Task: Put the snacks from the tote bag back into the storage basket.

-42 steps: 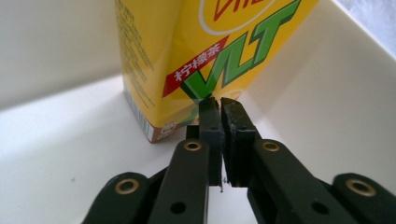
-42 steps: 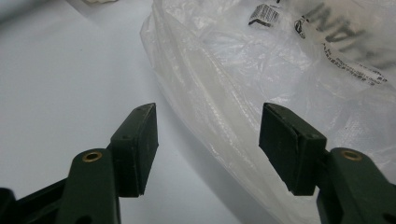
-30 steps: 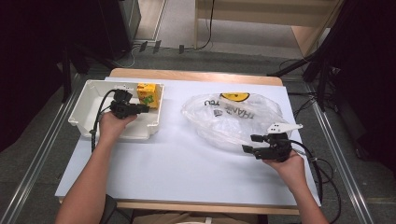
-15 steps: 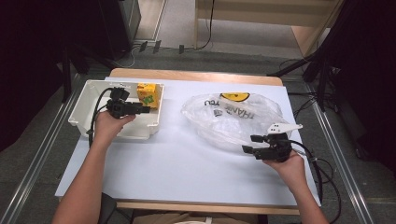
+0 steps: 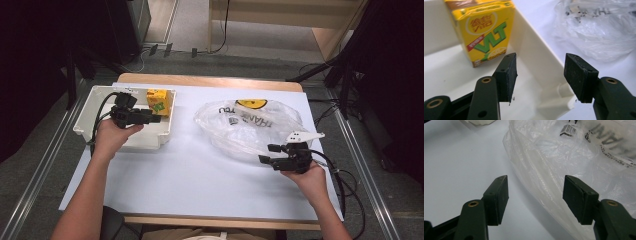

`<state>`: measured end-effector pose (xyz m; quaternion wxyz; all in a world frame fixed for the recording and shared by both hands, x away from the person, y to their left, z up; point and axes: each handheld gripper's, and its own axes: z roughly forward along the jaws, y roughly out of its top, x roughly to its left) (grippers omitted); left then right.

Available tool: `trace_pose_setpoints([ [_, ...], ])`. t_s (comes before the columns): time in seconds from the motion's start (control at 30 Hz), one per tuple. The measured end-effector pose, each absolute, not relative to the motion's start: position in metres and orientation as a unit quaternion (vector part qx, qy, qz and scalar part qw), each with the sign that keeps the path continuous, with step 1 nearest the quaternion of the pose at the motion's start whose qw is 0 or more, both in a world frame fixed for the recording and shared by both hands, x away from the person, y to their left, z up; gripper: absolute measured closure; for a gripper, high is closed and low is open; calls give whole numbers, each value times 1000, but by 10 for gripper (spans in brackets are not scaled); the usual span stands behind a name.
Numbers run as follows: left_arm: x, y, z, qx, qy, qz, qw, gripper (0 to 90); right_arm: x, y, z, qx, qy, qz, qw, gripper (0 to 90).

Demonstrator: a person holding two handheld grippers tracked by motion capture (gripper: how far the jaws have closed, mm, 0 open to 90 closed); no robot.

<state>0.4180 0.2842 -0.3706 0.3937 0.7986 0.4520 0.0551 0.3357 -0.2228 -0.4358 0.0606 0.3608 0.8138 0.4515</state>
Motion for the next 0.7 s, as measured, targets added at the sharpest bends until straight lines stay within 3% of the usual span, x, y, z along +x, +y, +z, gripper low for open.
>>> trace_pose_setpoints([
  [0.7,397,232,-357,826,385,49,408,400,333,-218,-431,351,816,456,57,406],
])
